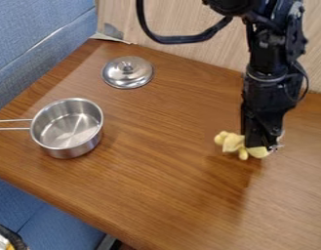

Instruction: Move the yellow object to the middle part of the table

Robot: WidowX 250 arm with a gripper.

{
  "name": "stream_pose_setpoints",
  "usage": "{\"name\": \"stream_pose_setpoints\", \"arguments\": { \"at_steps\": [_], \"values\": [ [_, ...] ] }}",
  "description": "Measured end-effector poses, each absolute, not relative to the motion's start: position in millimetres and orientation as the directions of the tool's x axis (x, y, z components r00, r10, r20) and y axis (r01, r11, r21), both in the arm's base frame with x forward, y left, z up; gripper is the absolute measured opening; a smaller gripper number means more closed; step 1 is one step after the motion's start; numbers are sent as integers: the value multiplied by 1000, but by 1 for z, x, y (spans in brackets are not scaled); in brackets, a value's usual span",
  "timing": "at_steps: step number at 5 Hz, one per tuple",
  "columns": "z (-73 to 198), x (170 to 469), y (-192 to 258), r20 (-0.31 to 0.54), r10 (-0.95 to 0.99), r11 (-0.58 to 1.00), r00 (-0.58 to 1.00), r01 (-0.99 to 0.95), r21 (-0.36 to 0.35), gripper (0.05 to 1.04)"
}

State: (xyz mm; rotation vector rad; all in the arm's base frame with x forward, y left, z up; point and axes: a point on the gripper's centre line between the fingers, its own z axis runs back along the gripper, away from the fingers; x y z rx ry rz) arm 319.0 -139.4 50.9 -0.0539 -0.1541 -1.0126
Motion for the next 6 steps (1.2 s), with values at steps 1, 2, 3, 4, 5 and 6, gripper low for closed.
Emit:
{"name": "stream_pose_setpoints", "arguments": {
  "at_steps": [1,2,3,4,5,6],
  "values": [
    [51,320,-134,149,-824,556,547,831,20,333],
    [54,321,-131,148,-820,562,553,827,24,636],
    [66,321,-131,170,-813,569,556,821,37,929],
    [75,322,-124,179,-802,585,570,810,42,1010],
    [100,321,-117,208,-792,598,574,799,69,1007],
    [131,324,-104,275,-774,615,570,781,114,1001]
  ]
}}
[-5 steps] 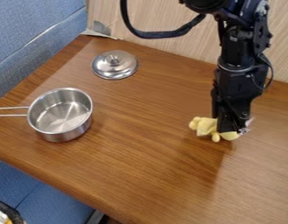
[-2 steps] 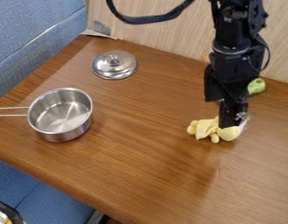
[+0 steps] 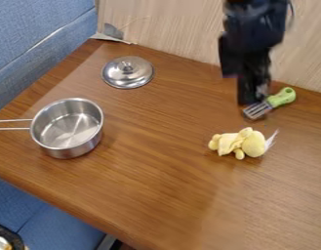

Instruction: Move the yellow object to the middle part of the table

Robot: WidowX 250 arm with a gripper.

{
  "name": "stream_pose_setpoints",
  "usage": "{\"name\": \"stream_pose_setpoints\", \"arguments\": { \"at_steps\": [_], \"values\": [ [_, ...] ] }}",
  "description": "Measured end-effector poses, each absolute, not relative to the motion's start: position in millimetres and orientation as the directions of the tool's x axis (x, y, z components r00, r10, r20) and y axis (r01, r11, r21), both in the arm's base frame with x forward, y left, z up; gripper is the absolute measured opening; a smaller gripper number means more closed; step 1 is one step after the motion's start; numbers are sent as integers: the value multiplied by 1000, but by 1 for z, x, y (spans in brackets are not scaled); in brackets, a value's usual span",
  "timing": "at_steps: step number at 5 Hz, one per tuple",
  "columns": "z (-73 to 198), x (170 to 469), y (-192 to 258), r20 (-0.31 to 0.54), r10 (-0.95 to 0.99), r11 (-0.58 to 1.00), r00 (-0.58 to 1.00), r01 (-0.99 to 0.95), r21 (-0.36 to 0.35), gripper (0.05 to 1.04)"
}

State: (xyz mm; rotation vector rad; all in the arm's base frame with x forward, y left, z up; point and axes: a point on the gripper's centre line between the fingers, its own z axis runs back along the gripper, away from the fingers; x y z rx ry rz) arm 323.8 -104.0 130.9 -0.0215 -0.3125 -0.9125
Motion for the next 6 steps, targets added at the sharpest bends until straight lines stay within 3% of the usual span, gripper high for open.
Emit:
{"name": "stream_pose_setpoints", "arguments": {
  "at_steps": [6],
  "values": [
    [135,325,-102,285,-773,616,567,778,123,1001]
  ]
}}
